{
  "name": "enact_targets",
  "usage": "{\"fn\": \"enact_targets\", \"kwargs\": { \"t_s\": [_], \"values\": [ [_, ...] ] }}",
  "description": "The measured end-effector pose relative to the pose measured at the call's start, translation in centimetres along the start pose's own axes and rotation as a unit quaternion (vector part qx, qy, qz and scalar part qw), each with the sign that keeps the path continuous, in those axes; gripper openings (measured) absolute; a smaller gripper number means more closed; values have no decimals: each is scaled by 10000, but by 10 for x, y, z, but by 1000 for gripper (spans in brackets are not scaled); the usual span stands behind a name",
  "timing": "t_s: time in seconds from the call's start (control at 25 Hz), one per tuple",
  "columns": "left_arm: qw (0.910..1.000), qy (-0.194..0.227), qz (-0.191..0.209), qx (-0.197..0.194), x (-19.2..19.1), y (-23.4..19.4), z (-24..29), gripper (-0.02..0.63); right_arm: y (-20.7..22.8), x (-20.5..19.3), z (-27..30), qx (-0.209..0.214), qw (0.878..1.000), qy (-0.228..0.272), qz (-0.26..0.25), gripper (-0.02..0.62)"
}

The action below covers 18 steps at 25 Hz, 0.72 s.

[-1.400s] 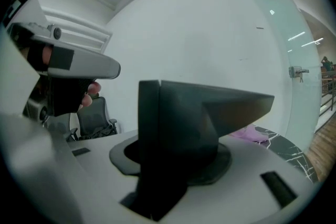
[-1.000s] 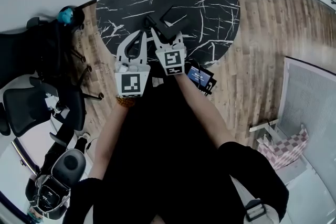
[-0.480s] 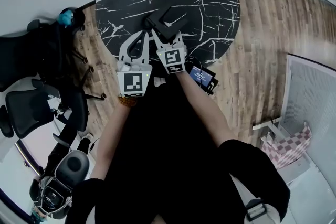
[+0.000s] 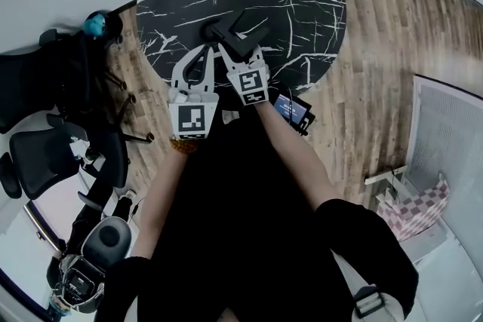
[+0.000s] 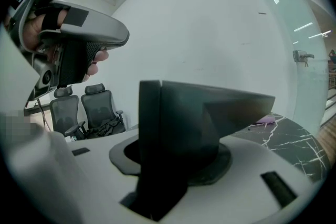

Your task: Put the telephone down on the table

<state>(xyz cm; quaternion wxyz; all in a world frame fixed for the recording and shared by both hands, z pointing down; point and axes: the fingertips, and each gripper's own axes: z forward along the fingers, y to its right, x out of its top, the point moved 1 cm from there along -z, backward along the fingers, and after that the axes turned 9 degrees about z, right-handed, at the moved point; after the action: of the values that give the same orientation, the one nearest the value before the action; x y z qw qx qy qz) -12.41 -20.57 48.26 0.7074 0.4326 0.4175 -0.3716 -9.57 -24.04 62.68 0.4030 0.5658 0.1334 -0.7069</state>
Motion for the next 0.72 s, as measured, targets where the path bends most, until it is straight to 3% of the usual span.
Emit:
{"fn": "enact_targets", "kwargs": {
  "t_s": [0.44, 0.72],
  "values": [
    [9999, 0, 19, -167, 0, 10, 7, 15, 31, -5, -4, -180, 9940, 188, 1063, 184],
    [9996, 82, 59, -280, 10, 18, 14, 15, 44, -9, -4, -109, 9887, 298, 1465, 186]
  ]
}}
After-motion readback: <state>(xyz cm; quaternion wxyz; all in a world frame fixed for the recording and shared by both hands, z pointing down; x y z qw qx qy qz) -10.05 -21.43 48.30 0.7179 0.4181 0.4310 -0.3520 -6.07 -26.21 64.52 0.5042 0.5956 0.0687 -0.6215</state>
